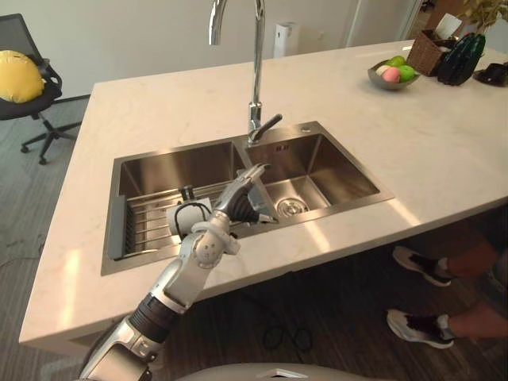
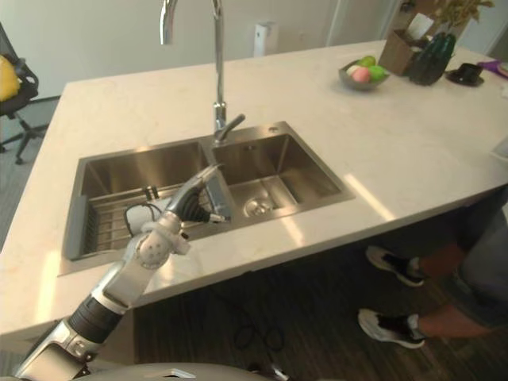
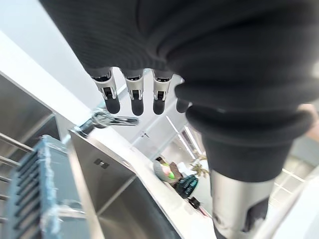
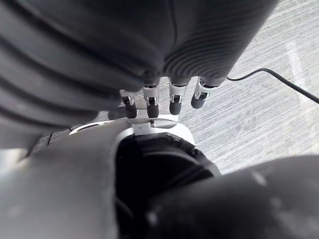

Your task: Walk over to the sink, pick up the cup, carry it to the dishwasher, place the cup inside the dishwasher, then close the dishwasher door

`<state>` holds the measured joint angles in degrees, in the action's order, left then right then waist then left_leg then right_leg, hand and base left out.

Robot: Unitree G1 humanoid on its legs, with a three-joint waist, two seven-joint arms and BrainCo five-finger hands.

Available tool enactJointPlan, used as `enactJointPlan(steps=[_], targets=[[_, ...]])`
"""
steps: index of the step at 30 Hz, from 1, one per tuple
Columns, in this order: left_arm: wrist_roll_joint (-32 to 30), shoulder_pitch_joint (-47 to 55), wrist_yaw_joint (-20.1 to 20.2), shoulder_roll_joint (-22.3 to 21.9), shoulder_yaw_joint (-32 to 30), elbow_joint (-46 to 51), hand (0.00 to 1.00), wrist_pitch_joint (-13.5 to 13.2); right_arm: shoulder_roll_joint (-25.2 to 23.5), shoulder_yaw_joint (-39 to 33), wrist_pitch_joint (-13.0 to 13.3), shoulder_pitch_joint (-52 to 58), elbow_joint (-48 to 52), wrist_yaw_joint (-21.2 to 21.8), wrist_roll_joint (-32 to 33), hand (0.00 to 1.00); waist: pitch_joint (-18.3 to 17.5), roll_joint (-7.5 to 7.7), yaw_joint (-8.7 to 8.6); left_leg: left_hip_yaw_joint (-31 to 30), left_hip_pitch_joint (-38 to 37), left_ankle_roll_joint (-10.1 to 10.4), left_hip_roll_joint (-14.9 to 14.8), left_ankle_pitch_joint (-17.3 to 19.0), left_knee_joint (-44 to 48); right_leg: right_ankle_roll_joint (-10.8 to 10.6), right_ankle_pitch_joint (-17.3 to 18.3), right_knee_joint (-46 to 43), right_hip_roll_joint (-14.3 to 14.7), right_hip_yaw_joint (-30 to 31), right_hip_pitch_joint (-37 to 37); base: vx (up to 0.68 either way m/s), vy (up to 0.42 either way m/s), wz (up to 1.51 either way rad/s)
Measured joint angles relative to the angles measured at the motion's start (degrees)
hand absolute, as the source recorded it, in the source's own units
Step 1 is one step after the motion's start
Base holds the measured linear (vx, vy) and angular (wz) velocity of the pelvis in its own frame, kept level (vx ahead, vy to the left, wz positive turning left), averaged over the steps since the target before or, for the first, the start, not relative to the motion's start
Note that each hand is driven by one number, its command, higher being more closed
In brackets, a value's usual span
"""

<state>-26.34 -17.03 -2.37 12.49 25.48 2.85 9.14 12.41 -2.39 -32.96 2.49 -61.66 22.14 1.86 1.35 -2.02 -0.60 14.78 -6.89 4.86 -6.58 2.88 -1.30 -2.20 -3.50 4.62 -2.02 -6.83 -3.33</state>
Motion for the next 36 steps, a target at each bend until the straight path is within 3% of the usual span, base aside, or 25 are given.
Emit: enactJointPlan(steps=[6,13,16,23,29,36], targets=[[-2.1,-0.1,-1.1,4.1,-5.2,-2.5,0.00,2.1,-0.8,0.0,0.0,-0.2,0.0,0.3,-0.1,0.00,0.1,1.41,-0.47,0.5,-0.2,0.0,0.2,-0.3,-1.0,-0.4,-0.2,0.4,-0.2,-0.3,0.7,0.02,-0.001,-0.04],[-5.6,-5.6,-0.5,7.3,-5.7,-7.5,0.00,3.4,-1.0,-1.1,0.6,-0.4,0.0,0.7,-1.6,0.00,0.2,1.40,-1.82,0.7,-0.2,-0.5,1.2,-0.4,-1.6,-1.4,-0.9,0.1,-1.0,-3.3,0.8,0.02,0.016,-0.01],[-7.8,-6.5,1.6,7.5,-5.9,-8.5,0.00,3.4,-1.0,-1.1,0.7,-0.5,0.0,0.7,-1.8,0.00,0.2,1.45,-2.25,0.7,-0.3,-0.9,1.8,-0.5,-1.6,-1.8,-1.1,0.1,-1.6,-3.4,0.8,-0.02,0.044,0.01],[-15.2,-6.5,11.0,9.5,-5.7,-8.5,0.00,3.3,-0.9,-1.2,1.5,-0.5,0.0,0.7,-2.3,0.00,0.6,1.66,-2.77,0.4,-0.3,-2.0,3.1,-1.0,-1.6,-2.2,-1.5,0.4,-3.1,-3.5,0.8,-0.05,0.022,0.01],[-16.9,-6.3,19.8,11.2,-5.1,-6.2,0.00,3.7,-0.8,-1.2,1.5,-0.4,0.0,0.6,-2.4,0.00,0.7,1.76,-2.76,-0.7,-0.3,-2.4,3.7,-1.3,-1.9,-2.3,-1.5,0.4,-3.8,-4.7,0.5,-0.03,0.007,0.10],[-17.8,-6.3,26.0,13.5,-5.1,-3.7,0.00,5.6,-0.8,-1.2,1.5,-0.4,0.0,0.7,-2.5,0.00,0.7,1.76,-2.70,-0.8,-0.3,-2.5,3.8,-1.3,-2.1,-2.5,-1.3,0.2,-3.8,-4.9,0.4,0.01,0.000,0.00]])
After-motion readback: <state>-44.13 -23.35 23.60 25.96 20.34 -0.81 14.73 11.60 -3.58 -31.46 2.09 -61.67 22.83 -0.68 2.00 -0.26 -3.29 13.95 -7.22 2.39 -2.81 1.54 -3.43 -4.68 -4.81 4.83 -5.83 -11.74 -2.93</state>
